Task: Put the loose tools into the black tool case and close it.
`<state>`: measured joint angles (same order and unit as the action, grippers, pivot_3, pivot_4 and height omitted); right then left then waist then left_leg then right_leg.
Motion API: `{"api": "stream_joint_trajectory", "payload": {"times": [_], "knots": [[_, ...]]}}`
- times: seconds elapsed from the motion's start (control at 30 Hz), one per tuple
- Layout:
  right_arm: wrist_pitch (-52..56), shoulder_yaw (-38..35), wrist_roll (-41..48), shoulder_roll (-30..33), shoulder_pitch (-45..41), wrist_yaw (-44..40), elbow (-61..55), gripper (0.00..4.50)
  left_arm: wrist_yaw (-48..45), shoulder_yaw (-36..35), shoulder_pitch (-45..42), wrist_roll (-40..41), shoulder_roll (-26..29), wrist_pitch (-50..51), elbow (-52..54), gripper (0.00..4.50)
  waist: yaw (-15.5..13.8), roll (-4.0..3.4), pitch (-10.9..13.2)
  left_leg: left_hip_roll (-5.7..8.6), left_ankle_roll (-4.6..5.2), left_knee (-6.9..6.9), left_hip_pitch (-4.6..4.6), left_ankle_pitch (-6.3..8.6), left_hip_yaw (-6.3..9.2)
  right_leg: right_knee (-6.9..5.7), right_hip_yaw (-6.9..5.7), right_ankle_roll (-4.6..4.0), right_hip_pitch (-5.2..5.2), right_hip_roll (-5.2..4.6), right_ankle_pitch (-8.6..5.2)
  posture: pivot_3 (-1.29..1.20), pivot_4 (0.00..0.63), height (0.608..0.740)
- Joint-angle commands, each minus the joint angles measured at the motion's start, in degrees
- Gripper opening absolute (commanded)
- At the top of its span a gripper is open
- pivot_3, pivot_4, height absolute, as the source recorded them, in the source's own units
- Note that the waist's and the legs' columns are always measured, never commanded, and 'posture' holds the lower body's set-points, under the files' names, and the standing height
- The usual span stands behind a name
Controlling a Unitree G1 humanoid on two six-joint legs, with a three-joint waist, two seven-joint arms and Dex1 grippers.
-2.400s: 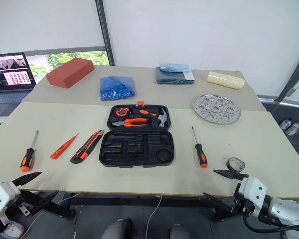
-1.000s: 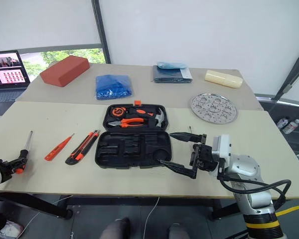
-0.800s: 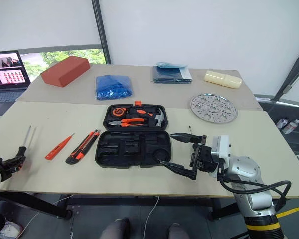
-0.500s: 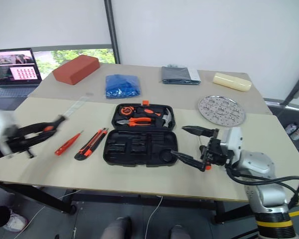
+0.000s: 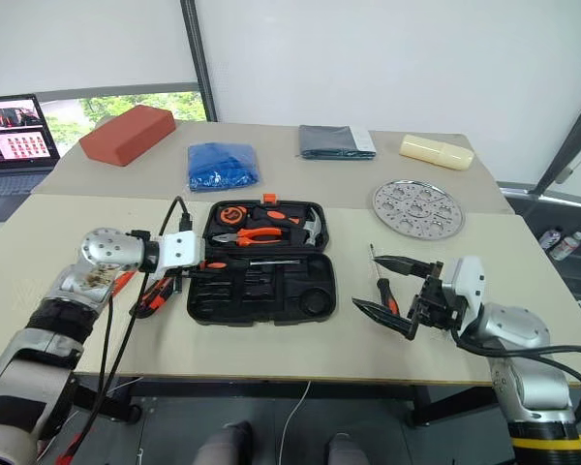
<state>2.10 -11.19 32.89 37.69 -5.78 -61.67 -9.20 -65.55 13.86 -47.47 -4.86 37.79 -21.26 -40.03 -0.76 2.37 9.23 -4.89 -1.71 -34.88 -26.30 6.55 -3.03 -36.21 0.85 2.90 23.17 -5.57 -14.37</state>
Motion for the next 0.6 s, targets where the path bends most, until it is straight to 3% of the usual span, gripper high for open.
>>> {"api": "stream_joint_trajectory", "payload": {"times": [0.03,0.3,0.37,0.5,0.6], "knots": [[-1.7,-2.6,0.6,-0.3,1.1,0.7,-2.7,4.5,1.8,0.3,-2.7,-1.9,-0.9,-2.9,-2.3,0.89,0.0,0.0,0.0,0.0,0.0,-0.02,0.0,0.0,0.0,0.0,0.01,0.01,-0.01,0.0,0.01,0.0,0.15,0.74],[-2.0,-2.6,0.4,-1.2,2.5,1.3,-3.5,4.5,2.3,1.2,-4.3,-4.5,-2.2,-6.1,-5.5,0.89,0.0,0.0,0.0,0.0,-0.01,-0.07,0.0,-0.01,0.0,-0.02,0.03,0.01,-0.01,0.0,0.07,0.0,0.15,0.74],[-2.0,-2.6,0.4,-1.4,2.4,1.3,-3.3,4.5,2.4,0.6,-4.3,-4.0,-2.5,-5.9,-5.7,1.9,0.0,0.0,0.0,0.0,-0.01,-0.07,0.0,-0.01,0.0,-0.02,0.03,0.01,-0.01,0.0,0.07,0.0,0.15,0.74],[-1.9,-2.5,0.4,-1.5,2.7,1.2,-3.3,4.5,2.5,-4.2,-3.3,2.9,-5.1,-3.0,-3.1,3.23,-0.1,0.0,0.0,0.0,0.0,-0.09,0.0,-0.01,0.0,-0.03,0.03,0.01,-0.03,0.0,0.08,0.0,0.15,0.74],[-1.7,-2.7,0.6,-1.6,3.2,1.4,-3.3,4.5,-0.4,-7.9,-1.7,9.9,-6.6,4.2,1.0,3.23,-0.1,0.0,0.0,0.0,0.0,-0.13,-0.02,-0.01,0.02,-0.04,0.03,0.03,-0.04,0.0,0.09,0.0,0.15,0.74]]}}
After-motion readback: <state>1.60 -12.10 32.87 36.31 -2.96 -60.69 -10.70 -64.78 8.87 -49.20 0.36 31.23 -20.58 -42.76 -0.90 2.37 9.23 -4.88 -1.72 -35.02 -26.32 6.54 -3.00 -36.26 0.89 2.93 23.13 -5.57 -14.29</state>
